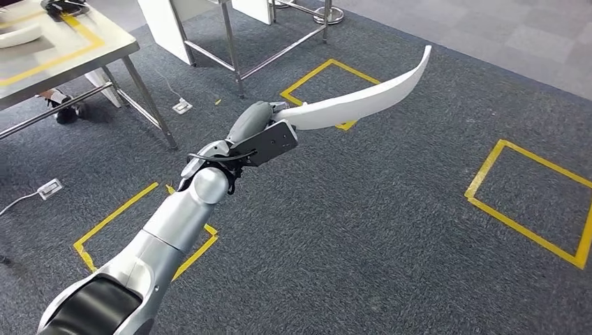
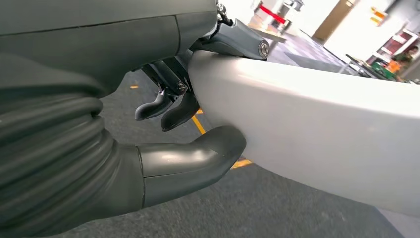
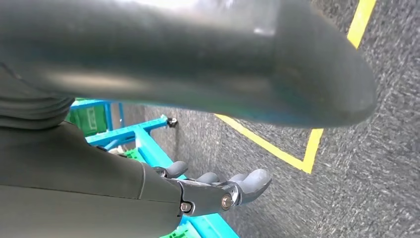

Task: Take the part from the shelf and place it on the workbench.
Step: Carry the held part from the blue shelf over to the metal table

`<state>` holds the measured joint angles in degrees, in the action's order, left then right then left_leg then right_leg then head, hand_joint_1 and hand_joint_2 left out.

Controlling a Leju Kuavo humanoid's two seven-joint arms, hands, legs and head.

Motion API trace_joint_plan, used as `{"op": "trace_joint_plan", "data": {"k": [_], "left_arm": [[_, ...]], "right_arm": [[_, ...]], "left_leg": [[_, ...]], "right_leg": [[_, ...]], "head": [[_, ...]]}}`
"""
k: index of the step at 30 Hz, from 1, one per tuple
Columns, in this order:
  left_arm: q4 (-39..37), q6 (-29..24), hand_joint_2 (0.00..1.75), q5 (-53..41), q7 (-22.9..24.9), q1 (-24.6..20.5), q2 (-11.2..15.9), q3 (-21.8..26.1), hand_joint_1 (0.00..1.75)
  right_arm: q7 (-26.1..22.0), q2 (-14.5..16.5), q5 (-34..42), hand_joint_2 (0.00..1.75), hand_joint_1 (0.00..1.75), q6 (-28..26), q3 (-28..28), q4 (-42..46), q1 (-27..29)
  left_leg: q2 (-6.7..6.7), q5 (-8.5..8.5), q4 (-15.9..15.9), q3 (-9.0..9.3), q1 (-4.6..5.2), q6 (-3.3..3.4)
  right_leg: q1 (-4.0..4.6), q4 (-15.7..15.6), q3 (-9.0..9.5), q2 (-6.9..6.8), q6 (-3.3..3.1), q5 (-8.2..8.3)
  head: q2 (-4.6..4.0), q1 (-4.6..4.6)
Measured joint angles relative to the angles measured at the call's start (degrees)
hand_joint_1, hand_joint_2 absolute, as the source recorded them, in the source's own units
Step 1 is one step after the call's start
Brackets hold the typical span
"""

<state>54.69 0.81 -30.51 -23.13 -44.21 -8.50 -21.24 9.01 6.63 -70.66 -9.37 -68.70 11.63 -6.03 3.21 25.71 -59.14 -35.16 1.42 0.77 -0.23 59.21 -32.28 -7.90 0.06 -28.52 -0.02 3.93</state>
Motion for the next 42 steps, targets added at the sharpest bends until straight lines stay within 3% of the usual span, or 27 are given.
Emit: {"op": "trace_joint_plan", "data": {"k": [1,3,5,7,8,9,10,12,14,16,18,20,22,23,24,25,27,29,31,32,34,36,38,39,40,42], "left_arm": [[0.4,0.4,1.75,0.0,-0.1,0.1,0.1,0.0,1.75],[2.0,1.2,1.75,0.0,-0.1,0.3,0.0,0.0,1.75],[4.0,1.8,1.75,0.0,0.4,0.5,-0.2,0.0,1.75],[5.5,2.1,1.75,0.0,0.9,1.0,-0.4,-0.1,1.75],[6.0,2.2,1.75,-0.1,1.0,1.3,-0.4,-0.1,1.75],[6.5,2.2,1.75,-0.1,1.1,1.4,-0.4,-0.1,1.75],[7.0,2.2,1.75,-0.1,1.2,1.5,-0.4,-0.1,1.75],[7.8,2.3,1.75,-0.2,1.2,1.5,-0.4,-0.1,1.75],[8.4,2.3,1.75,-0.2,1.2,1.5,-0.4,-0.1,1.75],[8.7,2.4,1.75,-0.2,1.2,1.6,-0.2,-0.2,1.75],[9.1,2.4,1.75,-0.2,1.2,1.6,0.0,-0.2,1.75],[9.3,2.4,1.75,-0.2,1.2,1.7,0.1,-0.2,1.75],[9.3,2.4,1.75,-0.2,1.3,1.9,0.1,-0.3,1.75],[9.4,2.4,1.75,-0.3,1.4,2.1,0.2,-0.3,1.75],[9.5,2.3,1.75,-0.3,1.6,2.2,0.3,-0.3,1.75],[9.7,2.2,1.75,-0.4,1.8,2.2,0.4,-0.3,1.75],[10.3,1.9,1.75,-0.5,2.3,2.1,0.6,-0.3,1.75],[10.6,1.6,1.75,-0.6,2.6,1.9,0.6,-0.3,1.75],[10.7,1.4,1.75,-0.8,3.0,1.9,0.9,-0.3,1.75],[10.7,1.3,1.75,-1.0,3.2,1.8,1.0,-0.3,1.75],[10.7,1.0,1.75,-1.4,3.6,1.7,1.1,-0.3,1.75],[10.4,0.5,1.75,-1.8,4.4,1.7,1.0,-0.3,1.75],[9.6,0.3,1.75,-2.1,5.0,2.0,1.1,-0.3,1.75],[9.3,0.2,1.75,-2.3,5.1,2.1,1.3,-0.3,1.75],[9.0,0.2,1.75,-2.3,5.1,2.2,1.4,-0.3,1.75],[8.6,0.1,1.75,-2.4,5.1,2.3,1.4,-0.3,1.75]], "right_arm": [[0.1,0.0,0.0,0.0,0.0,0.0,0.0,0.0,-0.1],[0.2,0.0,0.0,0.0,0.0,0.0,0.0,0.0,-0.2],[0.2,0.0,0.0,0.0,0.0,0.0,0.0,0.0,0.0],[0.2,-0.1,0.0,0.0,0.0,0.0,0.0,0.0,0.2],[0.2,-0.1,0.0,0.0,0.0,0.1,0.0,0.0,0.2],[0.3,-0.1,0.0,0.0,0.0,0.1,0.0,0.0,0.2],[0.3,-0.1,0.0,0.0,0.0,0.1,0.0,0.0,0.2],[0.1,-0.1,0.0,0.0,0.0,0.1,0.0,0.0,0.1],[-0.2,-0.1,0.0,0.0,0.0,0.1,0.0,0.0,0.1],[-0.4,-0.1,0.0,0.0,0.0,0.1,0.0,0.0,0.0],[-0.3,0.0,0.0,0.0,0.0,0.1,0.0,0.0,-0.1],[-0.3,0.0,0.0,0.0,0.0,0.1,0.0,0.0,0.1],[-0.2,0.0,0.0,0.0,0.0,0.1,0.0,0.0,0.3],[-0.3,0.0,0.0,0.0,0.0,0.1,0.0,0.0,0.3],[-0.3,0.0,0.0,0.0,0.0,0.1,0.0,0.0,0.3],[-0.3,0.0,0.0,0.0,0.0,0.1,0.0,0.0,0.3],[-0.3,0.0,0.1,0.0,0.0,0.1,0.0,0.0,0.2],[-0.3,0.0,0.3,0.0,0.0,0.0,0.0,0.0,0.1],[-0.3,0.0,0.4,0.0,0.0,0.0,0.0,0.0,0.0],[-0.3,0.0,0.4,0.0,0.0,-0.1,0.0,0.0,-0.1],[-0.3,0.1,0.4,0.0,0.0,-0.1,0.0,0.0,-0.2],[-0.4,0.1,0.0,0.0,0.0,0.1,0.0,0.0,0.0],[-0.4,0.1,-0.3,0.0,0.0,0.3,0.0,0.0,0.2],[-0.4,0.1,-0.3,0.0,0.0,0.3,0.0,0.0,0.2],[-0.4,0.0,-0.4,0.0,0.0,0.4,0.0,0.0,0.2],[-0.4,0.0,-0.4,0.0,0.0,0.4,0.0,0.0,0.1]], "left_leg": [[-0.79,-0.19,0.2,0.02,-0.13,0.28],[-2.21,-0.58,0.7,0.17,-0.56,0.86],[-3.64,-0.8,0.8,0.17,-0.88,1.19],[-5.23,-0.85,0.7,0.12,-0.96,1.26],[-6.05,-0.84,0.6,0.1,-1.0,1.24],[-6.88,-0.82,0.5,0.08,-1.07,1.18],[-7.71,-0.77,0.2,0.05,-1.18,1.04],[-9.33,-0.65,-0.3,-0.21,-1.3,0.45],[-10.67,-0.81,-0.3,-0.65,-1.31,-0.38],[-11.56,-1.18,-0.1,-1.05,-1.38,-1.17],[-9.08,-0.13,-1.6,-1.98,-1.21,-1.76],[-5.12,3.35,-7.4,-4.64,-1.11,-2.14],[-3.81,6.54,-14.8,-7.94,-1.27,-2.4],[-3.66,6.82,-16.4,-8.62,-1.32,-2.45],[-3.48,6.02,-15.8,-8.14,-1.34,-2.42],[-3.03,4.39,-12.9,-6.5,-1.31,-2.28],[-0.34,1.29,-4.7,-1.92,-0.83,-1.55],[1.31,0.32,-0.3,0.32,-0.3,-0.65],[-0.05,0.19,0.1,0.23,-0.19,0.01],[-0.84,0.0,0.3,0.28,-0.31,0.29],[-2.34,-0.43,0.7,0.42,-0.76,0.88],[-3.87,-0.61,0.8,0.36,-1.05,1.15],[-5.57,-0.64,0.7,0.29,-1.09,1.18],[-6.44,-0.62,0.5,0.26,-1.12,1.15],[-7.32,-0.58,0.3,0.23,-1.17,1.07],[-8.95,-0.44,-0.2,0.04,-1.26,0.64]], "right_leg": [[-0.09,0.0,0.08,-0.05,0.35,-0.17],[-0.38,2.0,-0.6,2.76,1.04,-1.61],[-0.62,8.5,-3.67,6.61,1.54,-4.86],[-0.65,15.4,-7.36,7.68,1.78,-7.09],[-0.68,16.4,-8.11,7.78,1.82,-6.72],[-0.75,14.9,-7.69,7.92,1.84,-5.22],[-0.88,11.3,-6.15,8.41,1.86,-3.0],[-1.2,3.6,-2.63,10.74,1.91,0.01],[-1.2,0.5,-1.3,11.85,1.63,0.41],[-1.1,0.3,-1.14,10.53,0.89,0.67],[-1.18,-0.1,-0.88,9.13,-0.02,1.03],[-1.06,-0.3,-0.85,7.67,-0.65,1.13],[-0.92,-0.3,-0.91,6.03,-0.84,1.05],[-0.89,-0.3,-0.92,5.2,-0.88,0.99],[-0.87,-0.3,-0.88,4.37,-0.88,0.92],[-0.82,-0.2,-0.78,3.6,-0.84,0.83],[-0.57,-0.2,-0.47,2.18,-0.52,0.52],[-0.26,-0.1,-0.22,0.84,0.0,0.25],[-0.16,-0.2,0.06,-0.63,0.55,0.11],[-0.28,-0.1,0.15,-0.4,0.89,-0.13],[-0.6,2.8,-1.01,2.8,1.52,-2.04],[-0.79,10.0,-4.53,6.67,1.94,-5.34],[-0.79,15.5,-7.67,7.66,2.12,-6.6],[-0.82,15.2,-7.85,7.78,2.12,-5.58],[-0.89,12.6,-6.87,8.03,2.07,-3.61],[-1.15,4.7,-3.41,10.11,1.99,-0.07]], "head": [[0.0,-0.01],[0.0,-0.08],[0.0,-0.35],[0.0,-0.58],[0.0,-0.62],[0.0,-0.63],[0.0,-0.63],[0.0,-0.68],[0.0,-0.75],[0.0,-0.77],[0.0,-0.51],[0.0,-0.14],[0.0,-0.03],[0.0,-0.01],[0.0,-0.01],[0.0,-0.01],[0.0,-0.01],[0.0,-0.05],[0.0,-0.07],[0.0,-0.07],[0.0,-0.21],[0.0,-0.5],[0.0,-0.69],[0.0,-0.72],[0.0,-0.72],[0.0,-0.75]]}}
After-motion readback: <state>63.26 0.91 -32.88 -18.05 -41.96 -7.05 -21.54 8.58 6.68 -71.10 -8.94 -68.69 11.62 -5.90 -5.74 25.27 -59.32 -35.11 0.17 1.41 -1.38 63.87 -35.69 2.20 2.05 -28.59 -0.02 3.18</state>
